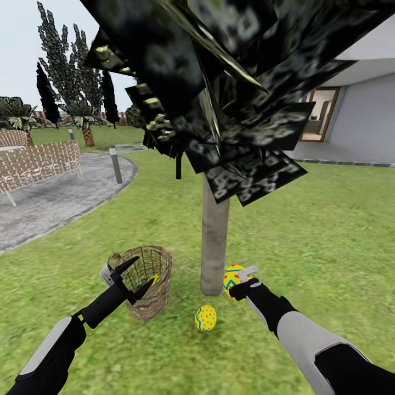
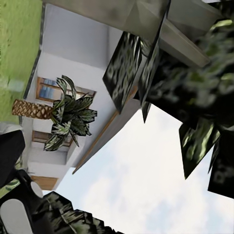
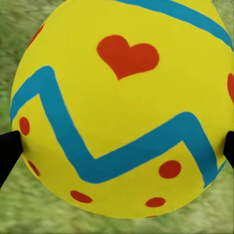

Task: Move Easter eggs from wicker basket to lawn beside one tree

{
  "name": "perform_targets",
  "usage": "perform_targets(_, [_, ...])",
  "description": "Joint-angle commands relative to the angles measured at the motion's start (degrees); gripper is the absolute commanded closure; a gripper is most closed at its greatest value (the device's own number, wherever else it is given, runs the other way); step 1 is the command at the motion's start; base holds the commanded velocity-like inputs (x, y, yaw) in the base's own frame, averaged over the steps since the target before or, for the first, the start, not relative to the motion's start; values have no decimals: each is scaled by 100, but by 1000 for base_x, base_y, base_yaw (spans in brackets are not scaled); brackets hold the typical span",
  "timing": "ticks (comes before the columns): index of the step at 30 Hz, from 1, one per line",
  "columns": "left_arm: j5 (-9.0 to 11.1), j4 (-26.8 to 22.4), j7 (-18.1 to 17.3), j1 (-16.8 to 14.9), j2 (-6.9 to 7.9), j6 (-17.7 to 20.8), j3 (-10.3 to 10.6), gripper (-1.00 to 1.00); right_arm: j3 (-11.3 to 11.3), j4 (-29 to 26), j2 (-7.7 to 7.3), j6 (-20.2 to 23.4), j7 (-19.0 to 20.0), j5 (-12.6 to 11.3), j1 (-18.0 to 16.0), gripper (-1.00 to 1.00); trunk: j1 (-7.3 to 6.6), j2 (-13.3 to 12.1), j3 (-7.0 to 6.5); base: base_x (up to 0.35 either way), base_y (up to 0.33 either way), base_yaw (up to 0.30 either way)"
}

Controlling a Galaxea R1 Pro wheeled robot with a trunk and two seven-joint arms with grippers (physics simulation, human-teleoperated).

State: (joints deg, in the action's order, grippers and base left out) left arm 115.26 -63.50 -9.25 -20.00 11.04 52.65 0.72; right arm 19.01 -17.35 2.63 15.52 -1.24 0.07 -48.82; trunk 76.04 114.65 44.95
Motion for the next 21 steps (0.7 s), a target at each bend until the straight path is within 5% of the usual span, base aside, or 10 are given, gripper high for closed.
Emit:
perform_targets(1, [-34,5,-50,-4,3,8,7,-100,32,-3,-1,-63,-16,2,-4,100,22,44,24,0,0,0])
perform_targets(21, [-39,5,-50,-4,-23,8,7,-100,23,-73,-6,-406,36,-15,-5,100,461,846,383,0,0,0])
